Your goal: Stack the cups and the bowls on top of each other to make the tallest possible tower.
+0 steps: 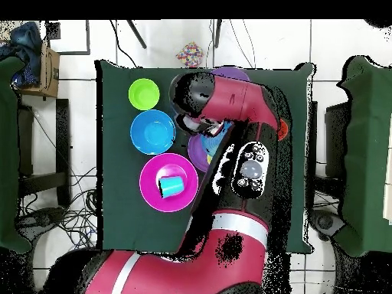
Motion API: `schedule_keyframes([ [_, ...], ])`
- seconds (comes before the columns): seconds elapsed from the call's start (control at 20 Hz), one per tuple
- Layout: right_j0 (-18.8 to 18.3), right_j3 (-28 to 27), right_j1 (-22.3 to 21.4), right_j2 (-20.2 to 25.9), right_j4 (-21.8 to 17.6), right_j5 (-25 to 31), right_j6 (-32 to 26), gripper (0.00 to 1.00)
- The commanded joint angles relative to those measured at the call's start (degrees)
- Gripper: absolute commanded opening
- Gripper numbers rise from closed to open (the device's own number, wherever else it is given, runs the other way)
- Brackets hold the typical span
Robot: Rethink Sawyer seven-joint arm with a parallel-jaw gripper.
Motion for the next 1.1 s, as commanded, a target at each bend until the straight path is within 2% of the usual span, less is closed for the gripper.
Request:
schedule_keyframes([
  [0.05, -1.8, -2.9, 1.8, 5.7, 0.4, 5.0, 1.0, 0.0],
  [0.5, -2.7, -3.6, 2.8, 6.0, 0.1, 3.5, -0.2, 0.0],
  [1.1, -1.4, -3.1, 2.0, 4.9, -0.1, 3.7, 1.4, 0.0],
])
